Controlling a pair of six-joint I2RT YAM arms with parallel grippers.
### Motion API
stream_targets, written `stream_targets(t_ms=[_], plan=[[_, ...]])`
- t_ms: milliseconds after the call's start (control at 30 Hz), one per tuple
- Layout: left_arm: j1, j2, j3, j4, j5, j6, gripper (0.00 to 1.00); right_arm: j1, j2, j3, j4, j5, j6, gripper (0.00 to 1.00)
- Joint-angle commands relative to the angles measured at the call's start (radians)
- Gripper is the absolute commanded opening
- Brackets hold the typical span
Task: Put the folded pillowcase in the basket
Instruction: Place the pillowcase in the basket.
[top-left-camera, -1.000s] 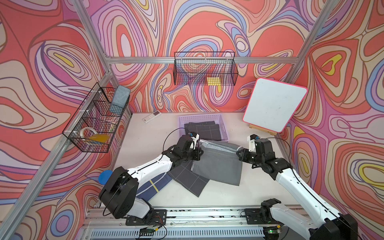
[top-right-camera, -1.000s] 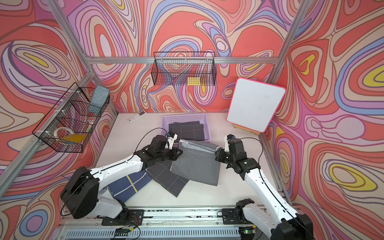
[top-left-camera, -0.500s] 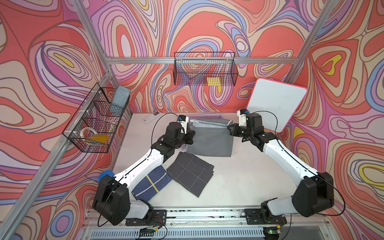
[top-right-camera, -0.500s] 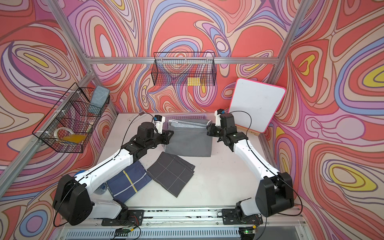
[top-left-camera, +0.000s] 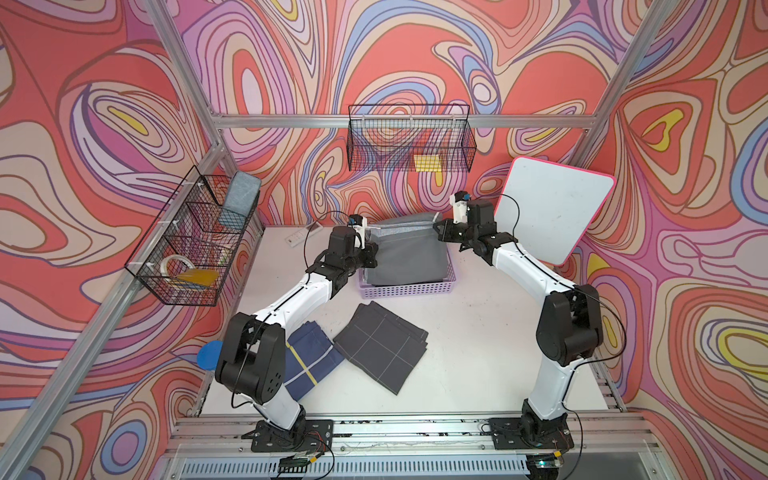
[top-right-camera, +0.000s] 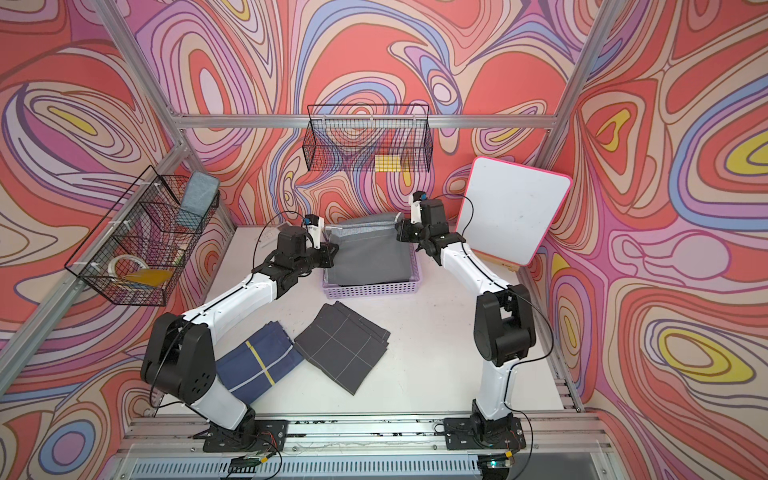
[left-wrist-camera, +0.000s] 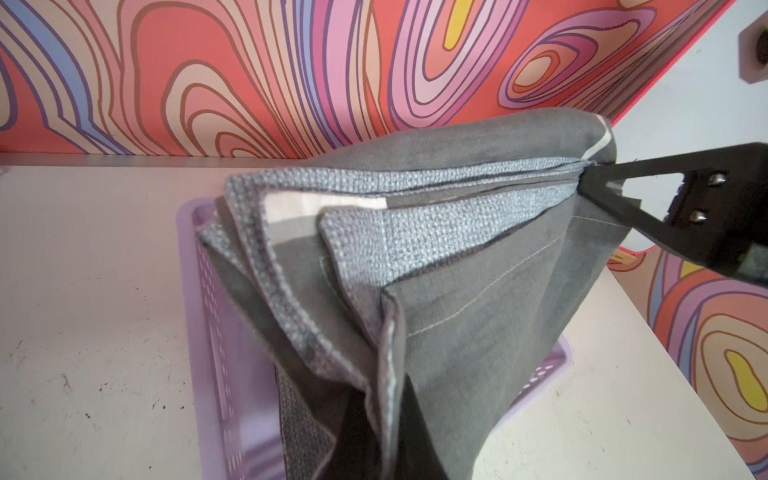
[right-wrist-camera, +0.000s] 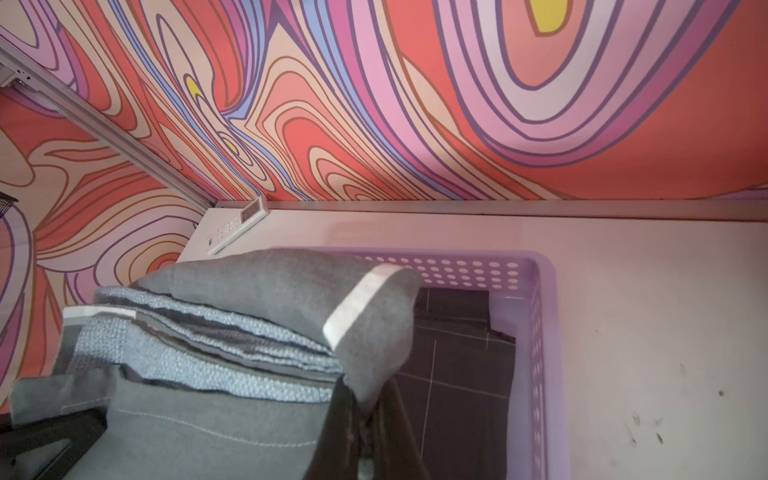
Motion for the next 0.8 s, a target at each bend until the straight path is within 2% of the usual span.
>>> stream_targets(t_ms=[0,400,767], plan=[[0.029,0.051,0.047,0.024,0.026,0.013,0.0,-0.013,0.055,0.081,-0.002,0.029,-0.031,0.0],[0.041,0.212,0.116,0.02,0.137,-0.009,0.0,-0.026,0.134,0.086,-0.05,0.058,-0.035,0.0],[0.057,0.303,0.121,0.068,0.135,-0.04,0.0,-0.04,0.223,0.129,-0.068,0.024,-0.028,0.0]])
